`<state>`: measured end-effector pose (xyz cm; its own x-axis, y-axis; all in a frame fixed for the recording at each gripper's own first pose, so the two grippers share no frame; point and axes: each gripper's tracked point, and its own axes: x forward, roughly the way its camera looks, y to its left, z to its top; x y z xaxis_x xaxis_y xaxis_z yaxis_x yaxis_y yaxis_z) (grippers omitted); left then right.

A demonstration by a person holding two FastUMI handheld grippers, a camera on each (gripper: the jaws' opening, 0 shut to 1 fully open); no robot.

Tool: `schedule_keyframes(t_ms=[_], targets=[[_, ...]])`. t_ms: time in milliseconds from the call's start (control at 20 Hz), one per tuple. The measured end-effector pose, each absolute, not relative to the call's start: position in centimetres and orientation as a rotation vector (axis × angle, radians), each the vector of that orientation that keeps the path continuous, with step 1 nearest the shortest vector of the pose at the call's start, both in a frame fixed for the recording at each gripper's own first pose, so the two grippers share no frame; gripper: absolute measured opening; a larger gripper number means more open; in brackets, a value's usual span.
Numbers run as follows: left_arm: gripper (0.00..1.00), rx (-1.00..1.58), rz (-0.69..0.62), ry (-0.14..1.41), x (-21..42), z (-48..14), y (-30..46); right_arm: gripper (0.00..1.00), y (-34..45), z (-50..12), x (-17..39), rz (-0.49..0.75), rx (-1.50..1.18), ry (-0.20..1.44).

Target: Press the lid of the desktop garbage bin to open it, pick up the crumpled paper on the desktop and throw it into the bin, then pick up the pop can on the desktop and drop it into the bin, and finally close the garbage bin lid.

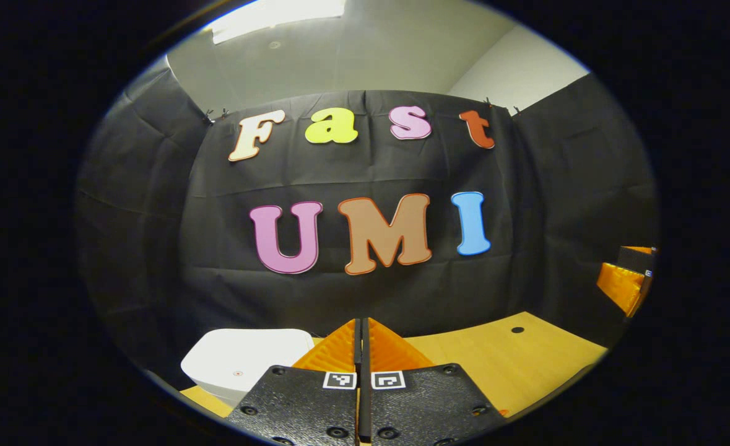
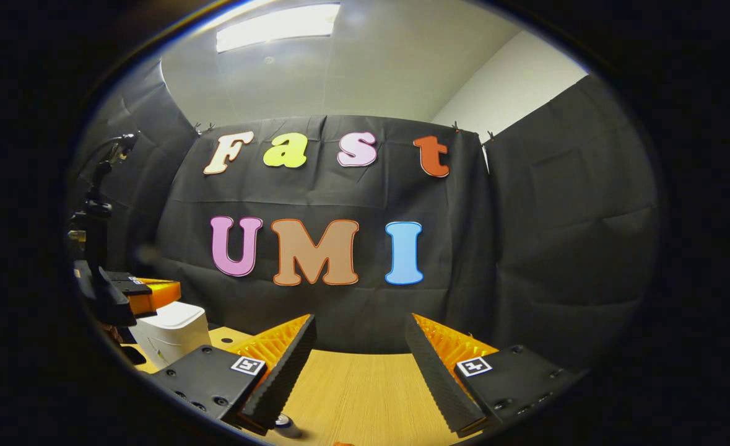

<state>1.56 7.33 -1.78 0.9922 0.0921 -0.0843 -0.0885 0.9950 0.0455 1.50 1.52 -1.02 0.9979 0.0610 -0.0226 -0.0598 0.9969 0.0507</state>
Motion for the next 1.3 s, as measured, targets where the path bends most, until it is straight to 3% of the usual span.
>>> schedule_keyframes(t_ms=[50,350,400,600,700,900,950,1000,1200,1300], targets=[[0.0,0.044,0.11,0.093,1.7,-2.0,8.2,0.96,1.8,-1.3,1.6,0.065,0.049,0.029],[0.0,0.058,0.253,0.176,2.0,-4.7,14.8,0.96,3.4,-2.3,2.4,0.087,0.033,0.063],[0.0,0.053,0.278,0.197,2.0,-5.6,15.9,1.0,3.7,-2.4,2.5,0.093,0.029,0.07],[0.0,0.055,0.365,0.295,1.0,-9.9,19.6,0.96,5.1,-2.8,2.9,0.11,-0.006,0.087],[0.0,0.021,0.377,0.351,0.2,-12.2,20.0,0.96,5.7,-3.1,2.9,0.119,-0.023,0.094],[0.0,0.068,0.39,0.312,0.1,-12.7,20.2,1.0,6.7,-4.6,2.9,0.144,-0.034,0.14],[0.0,0.05,0.387,0.264,0.2,-11.7,20.2,0.96,6.5,-4.9,2.8,0.141,-0.03,0.149],[0.0,0.023,0.385,0.273,0.3,-12.2,20.1,1.0,6.6,-5.1,2.8,0.143,-0.023,0.157],[0.0,-0.004,0.345,0.195,0.4,-10.9,19.9,0.96,6.0,-5.4,3.0,0.134,-0.004,0.17],[0.0,-0.058,0.339,0.231,0.7,-10.7,20.1,0.96,5.6,-5.2,3.0,0.128,0.021,0.159]])
